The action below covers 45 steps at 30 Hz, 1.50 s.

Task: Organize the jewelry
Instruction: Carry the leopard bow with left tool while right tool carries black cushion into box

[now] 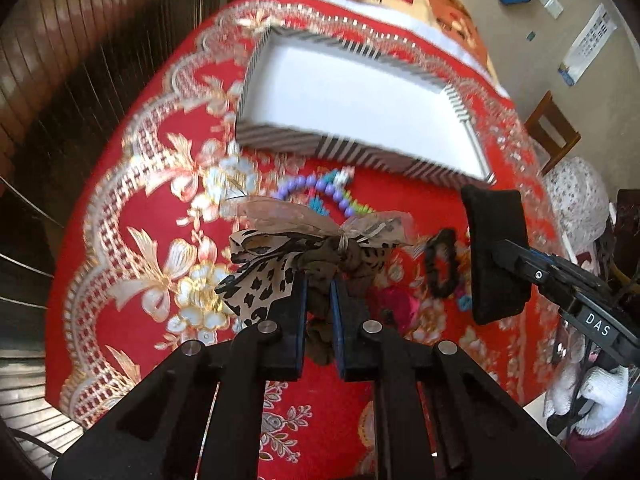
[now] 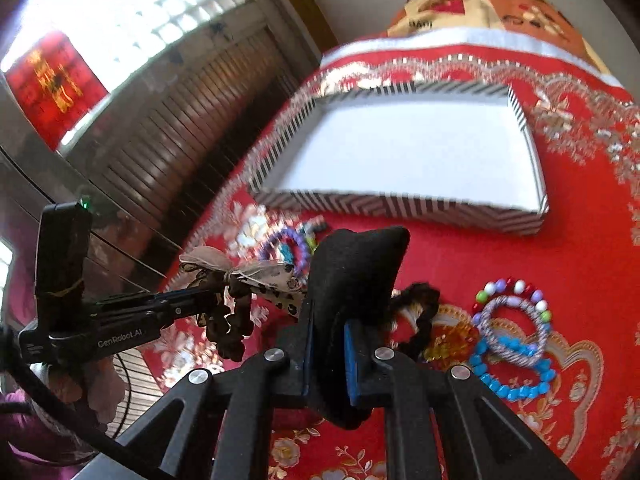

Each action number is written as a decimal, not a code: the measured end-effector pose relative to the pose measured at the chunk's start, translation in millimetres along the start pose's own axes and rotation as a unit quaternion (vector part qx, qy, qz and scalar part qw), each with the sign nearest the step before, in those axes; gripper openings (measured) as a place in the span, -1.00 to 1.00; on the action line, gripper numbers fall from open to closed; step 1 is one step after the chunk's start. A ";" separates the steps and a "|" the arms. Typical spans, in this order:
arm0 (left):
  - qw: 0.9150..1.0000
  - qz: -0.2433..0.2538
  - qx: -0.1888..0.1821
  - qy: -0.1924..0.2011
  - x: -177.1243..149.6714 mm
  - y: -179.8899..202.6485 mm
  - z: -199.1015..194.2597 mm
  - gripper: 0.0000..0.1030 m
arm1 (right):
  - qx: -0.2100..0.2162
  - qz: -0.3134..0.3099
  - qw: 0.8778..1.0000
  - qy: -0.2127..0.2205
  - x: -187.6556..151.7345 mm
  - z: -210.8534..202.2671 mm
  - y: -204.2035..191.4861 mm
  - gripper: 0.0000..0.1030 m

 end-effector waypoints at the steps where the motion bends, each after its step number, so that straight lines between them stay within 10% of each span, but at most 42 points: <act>1: 1.000 -0.001 -0.001 0.005 3.4 1.8 -3.3 -0.81 | 0.006 0.003 1.000 0.007 3.6 -5.8 0.3 -0.77; 8: 0.999 0.009 -0.003 0.045 38.7 17.9 -25.0 -0.81 | 0.057 0.047 0.996 0.042 27.1 -27.3 12.0 -0.77; 20: 0.997 0.018 -0.003 0.077 116.1 28.9 -6.5 -0.81 | 0.009 0.057 0.996 0.074 77.5 -27.8 38.4 -0.77; 45: 0.999 -0.012 0.047 -0.022 178.3 -6.6 118.9 -0.71 | -0.088 0.097 0.991 -0.027 115.0 86.0 143.8 -0.77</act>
Point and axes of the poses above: each gripper's, at about its wrist camera, not at the fingertips, and z roughly the way its jaws point, y to its right, x to its top, the point moved 2 cm from there along z, roughly the way its jaws point, and after that the axes turned 1 degree about -y, right-handed, at the moved point
